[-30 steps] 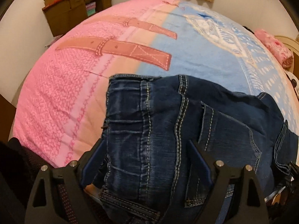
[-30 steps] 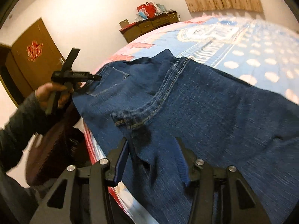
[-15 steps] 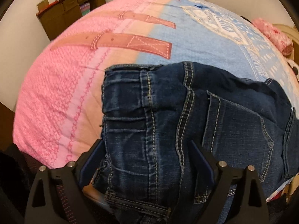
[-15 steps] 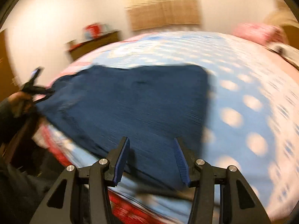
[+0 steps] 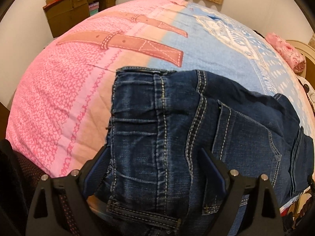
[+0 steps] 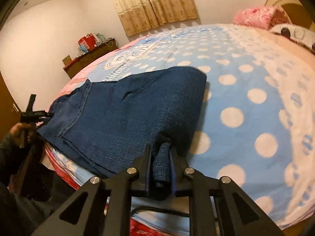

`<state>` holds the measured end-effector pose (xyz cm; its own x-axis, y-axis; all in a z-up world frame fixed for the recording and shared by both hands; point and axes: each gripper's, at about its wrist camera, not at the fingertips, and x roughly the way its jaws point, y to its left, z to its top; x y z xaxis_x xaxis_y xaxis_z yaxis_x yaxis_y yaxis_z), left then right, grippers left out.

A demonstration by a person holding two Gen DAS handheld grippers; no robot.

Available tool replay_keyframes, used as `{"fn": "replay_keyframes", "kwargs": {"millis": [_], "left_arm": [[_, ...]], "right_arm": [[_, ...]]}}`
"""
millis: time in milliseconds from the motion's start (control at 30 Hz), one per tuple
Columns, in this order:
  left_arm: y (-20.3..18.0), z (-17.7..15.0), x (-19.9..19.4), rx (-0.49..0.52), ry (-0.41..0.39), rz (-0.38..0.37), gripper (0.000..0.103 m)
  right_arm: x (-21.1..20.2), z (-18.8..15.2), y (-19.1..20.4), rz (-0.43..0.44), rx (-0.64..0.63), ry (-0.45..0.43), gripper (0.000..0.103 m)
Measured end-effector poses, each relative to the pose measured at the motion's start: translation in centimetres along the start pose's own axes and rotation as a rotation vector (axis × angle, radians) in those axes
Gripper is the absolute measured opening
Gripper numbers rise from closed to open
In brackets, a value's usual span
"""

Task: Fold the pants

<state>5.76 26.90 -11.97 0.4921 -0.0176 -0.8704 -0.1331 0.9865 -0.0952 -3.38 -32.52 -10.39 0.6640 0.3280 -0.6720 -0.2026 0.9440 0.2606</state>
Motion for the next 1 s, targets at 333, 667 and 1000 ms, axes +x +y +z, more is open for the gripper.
{"fn": "replay_keyframes", "kwargs": {"millis": [333,667,1000], "left_arm": [[-2.4,-1.2,-2.0,0.05,-0.03,0.093,0.093],[1.9,-1.4,-3.8,-0.082,0.048,-0.121,0.094],[0.4,-1.0,-0.3,-0.053,0.118,-0.111,0.099]], "right_arm": [[0.1,0.1,-2.1,-0.08,-0.09,0.087,0.014],[-3.6,1.6,-1.5,-0.049,-0.091,-0.101,0.025],[-1.1,2.1,3.4,0.072,-0.192,-0.084,0.025]]}}
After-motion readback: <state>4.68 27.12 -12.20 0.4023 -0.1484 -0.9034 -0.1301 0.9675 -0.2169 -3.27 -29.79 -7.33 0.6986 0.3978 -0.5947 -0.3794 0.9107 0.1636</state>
